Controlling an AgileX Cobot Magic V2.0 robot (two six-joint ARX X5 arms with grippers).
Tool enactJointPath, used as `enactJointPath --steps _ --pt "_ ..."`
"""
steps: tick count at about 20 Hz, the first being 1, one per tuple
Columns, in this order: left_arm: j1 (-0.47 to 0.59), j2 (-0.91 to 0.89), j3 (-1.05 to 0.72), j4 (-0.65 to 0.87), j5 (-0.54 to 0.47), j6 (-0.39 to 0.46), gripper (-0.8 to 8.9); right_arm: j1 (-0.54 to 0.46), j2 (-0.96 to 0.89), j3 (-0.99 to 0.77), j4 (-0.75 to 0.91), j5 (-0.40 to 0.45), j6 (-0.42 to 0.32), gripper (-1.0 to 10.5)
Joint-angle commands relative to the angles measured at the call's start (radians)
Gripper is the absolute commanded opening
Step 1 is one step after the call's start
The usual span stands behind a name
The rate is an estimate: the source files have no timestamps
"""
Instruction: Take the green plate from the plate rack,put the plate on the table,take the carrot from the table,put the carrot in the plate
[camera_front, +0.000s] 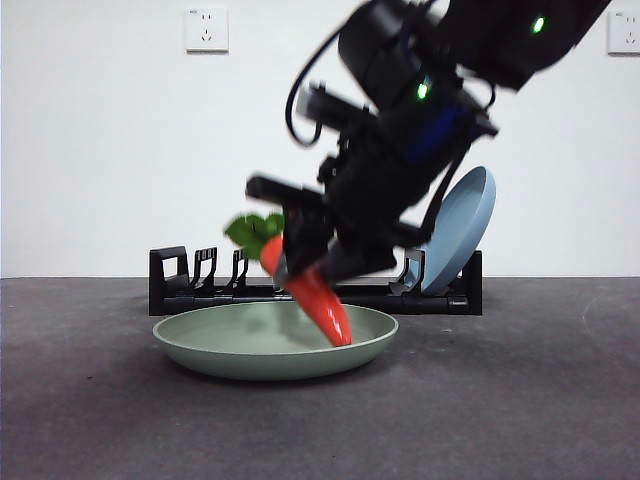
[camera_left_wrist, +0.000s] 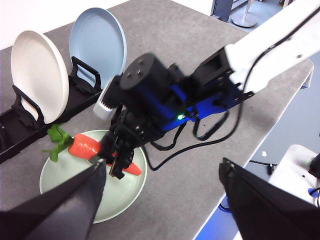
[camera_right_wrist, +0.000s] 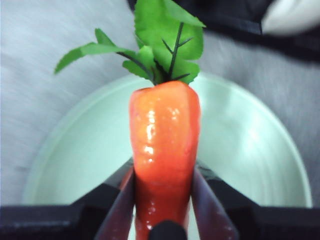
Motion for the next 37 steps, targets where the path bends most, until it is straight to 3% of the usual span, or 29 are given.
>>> enactJointPath --steps 1,4,6,7,9,15,20,24,29,31,34,35,36,37 --pt "-0.003 0.000 0.001 -0.004 -0.002 -0.004 3.81 -0.001 0.047 0.018 0.008 0.003 0.018 -0.1" --pt "-0.003 0.000 0.001 -0.008 -0.002 -0.004 3.81 -0.001 0.071 0.026 0.015 -0.005 0.018 0.1" --pt "-0.003 0.000 0.001 -0.010 -0.002 -0.004 3.81 -0.001 0.071 0.026 0.015 -0.005 0.018 1.9" --pt "-0.003 0.000 0.001 -0.010 -0.002 -0.004 3.81 -0.001 0.071 0.026 0.015 -0.004 0.019 3.4" --pt "-0.003 0.000 0.001 -0.011 -0.001 -0.005 3.81 -0.001 0.071 0.026 0.005 -0.004 0.026 4.4" --pt "-0.003 0.000 0.001 -0.017 -0.001 -0.005 3.81 -0.001 0.066 0.032 -0.010 -0.004 0.028 4.4" --pt "-0.003 0.000 0.001 -0.036 -0.002 -0.005 3.81 0.005 -0.131 0.036 -0.094 -0.003 0.028 4.4" --pt "-0.003 0.000 0.001 -0.040 -0.001 -0.005 3.80 0.005 -0.395 0.036 -0.418 -0.009 0.016 4.4" --pt "-0.003 0.000 0.001 -0.083 0.000 -0.005 3.77 0.005 -0.679 0.036 -0.851 -0.116 -0.003 4.4" --pt "-0.003 0.000 0.001 -0.108 0.000 -0.005 3.77 0.005 -0.761 0.036 -0.972 -0.164 -0.002 4.4" --pt "-0.003 0.000 0.001 -0.156 0.003 -0.023 3.72 0.005 -0.860 0.036 -1.099 -0.162 -0.008 4.3" --pt "-0.003 0.000 0.001 -0.171 0.003 -0.023 3.66 0.005 -0.885 0.036 -1.125 -0.162 -0.008 3.7" --pt "-0.003 0.000 0.001 -0.184 0.003 -0.023 2.79 0.005 -0.906 0.036 -1.143 -0.161 -0.009 2.6" --pt "-0.003 0.000 0.001 -0.195 0.003 -0.023 1.18 0.005 -0.924 0.036 -1.154 -0.162 -0.014 1.2"
